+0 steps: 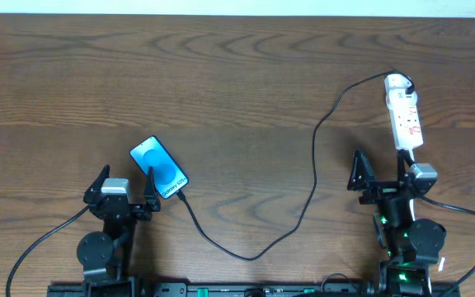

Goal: Plug charger to phone and switch on socket

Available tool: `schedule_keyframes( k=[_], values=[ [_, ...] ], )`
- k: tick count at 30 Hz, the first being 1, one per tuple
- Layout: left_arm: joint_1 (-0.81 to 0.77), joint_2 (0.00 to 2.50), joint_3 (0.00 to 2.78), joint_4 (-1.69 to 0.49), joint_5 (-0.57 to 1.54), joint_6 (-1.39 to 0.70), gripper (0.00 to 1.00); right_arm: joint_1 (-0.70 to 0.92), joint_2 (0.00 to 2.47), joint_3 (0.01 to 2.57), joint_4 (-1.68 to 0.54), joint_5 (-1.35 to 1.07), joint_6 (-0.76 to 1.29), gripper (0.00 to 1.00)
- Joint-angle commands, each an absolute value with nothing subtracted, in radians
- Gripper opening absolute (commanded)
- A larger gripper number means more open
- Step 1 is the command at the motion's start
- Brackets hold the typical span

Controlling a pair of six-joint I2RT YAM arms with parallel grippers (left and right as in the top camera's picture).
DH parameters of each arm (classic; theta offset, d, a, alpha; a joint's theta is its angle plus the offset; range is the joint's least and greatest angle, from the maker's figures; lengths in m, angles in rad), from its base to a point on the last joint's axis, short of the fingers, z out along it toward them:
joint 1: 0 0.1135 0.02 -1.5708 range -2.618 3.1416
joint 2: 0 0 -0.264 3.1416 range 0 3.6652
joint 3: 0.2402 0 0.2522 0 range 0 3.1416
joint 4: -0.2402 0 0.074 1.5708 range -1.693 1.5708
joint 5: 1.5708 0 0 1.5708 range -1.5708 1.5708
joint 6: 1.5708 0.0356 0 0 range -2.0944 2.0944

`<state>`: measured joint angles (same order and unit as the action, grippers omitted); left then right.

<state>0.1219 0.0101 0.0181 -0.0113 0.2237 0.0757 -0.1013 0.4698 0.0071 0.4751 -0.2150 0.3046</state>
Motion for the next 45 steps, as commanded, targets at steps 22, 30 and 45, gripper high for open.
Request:
schedule_keyframes(
  k=[22,30,45],
  values=[
    [0.126,0.004,0.004,-0.051,0.258,0.077,0.88,-0.047,0.015,0.005,0.067,-0.036,0.179,0.99],
    [0.126,0.004,0.004,-0.051,0.258,0.077,0.88,-0.006,0.005,0.005,0.059,-0.036,0.083,0.99],
    [0.126,0.004,0.004,-0.051,0.258,0.077,0.88,-0.006,0.005,0.005,0.052,-0.073,-0.039,0.99]
  ],
)
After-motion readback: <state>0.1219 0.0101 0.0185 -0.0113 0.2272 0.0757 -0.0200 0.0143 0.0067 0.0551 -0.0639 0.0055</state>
